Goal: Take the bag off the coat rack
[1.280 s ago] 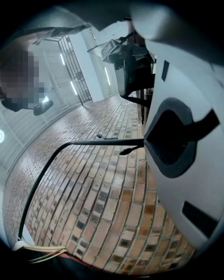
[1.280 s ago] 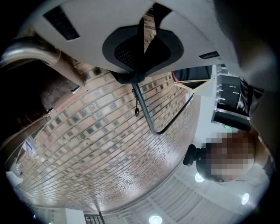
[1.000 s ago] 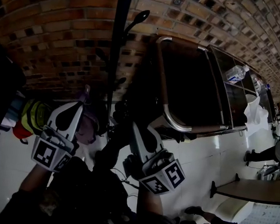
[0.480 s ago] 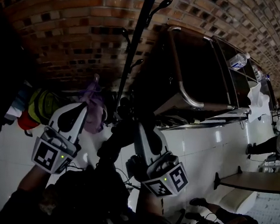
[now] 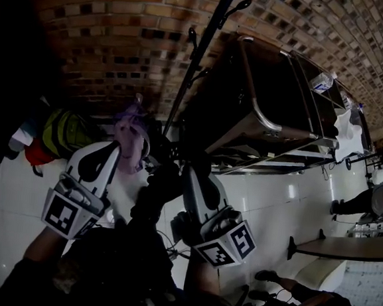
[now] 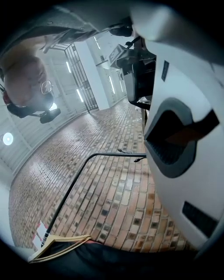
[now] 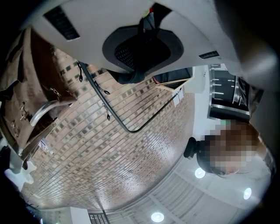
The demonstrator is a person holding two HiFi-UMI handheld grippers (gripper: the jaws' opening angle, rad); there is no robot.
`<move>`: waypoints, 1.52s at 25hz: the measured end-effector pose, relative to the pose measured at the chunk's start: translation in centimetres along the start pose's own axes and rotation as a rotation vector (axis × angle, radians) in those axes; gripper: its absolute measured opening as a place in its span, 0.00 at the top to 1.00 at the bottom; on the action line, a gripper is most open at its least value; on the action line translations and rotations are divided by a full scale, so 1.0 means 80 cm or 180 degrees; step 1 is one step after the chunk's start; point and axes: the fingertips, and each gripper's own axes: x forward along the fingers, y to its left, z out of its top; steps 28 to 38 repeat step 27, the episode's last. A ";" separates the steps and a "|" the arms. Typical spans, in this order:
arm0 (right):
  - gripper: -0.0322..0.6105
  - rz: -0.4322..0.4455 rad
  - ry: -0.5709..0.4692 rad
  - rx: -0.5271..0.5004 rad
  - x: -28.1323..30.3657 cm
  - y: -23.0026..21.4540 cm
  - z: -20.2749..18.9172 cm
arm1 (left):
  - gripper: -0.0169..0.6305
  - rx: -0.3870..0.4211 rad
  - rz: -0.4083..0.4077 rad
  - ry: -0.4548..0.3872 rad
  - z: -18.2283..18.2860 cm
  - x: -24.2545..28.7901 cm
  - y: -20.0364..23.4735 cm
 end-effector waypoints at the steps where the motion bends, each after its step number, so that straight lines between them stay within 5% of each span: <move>1: 0.90 -0.0002 0.0007 0.0003 -0.004 0.007 -0.003 | 0.94 0.0004 -0.0005 -0.0029 0.005 -0.008 -0.003; 9: 0.90 0.0006 0.0029 -0.0065 -0.030 0.060 -0.017 | 0.94 0.0096 -0.0077 -0.0257 0.035 -0.063 -0.027; 21: 0.90 -0.0044 0.0057 -0.0073 -0.058 0.111 -0.030 | 0.94 0.0027 -0.0029 -0.0068 0.029 -0.104 -0.040; 38: 0.90 -0.0055 -0.0005 -0.0030 -0.067 0.121 -0.030 | 0.94 -0.0011 -0.0061 -0.0186 0.041 -0.109 -0.046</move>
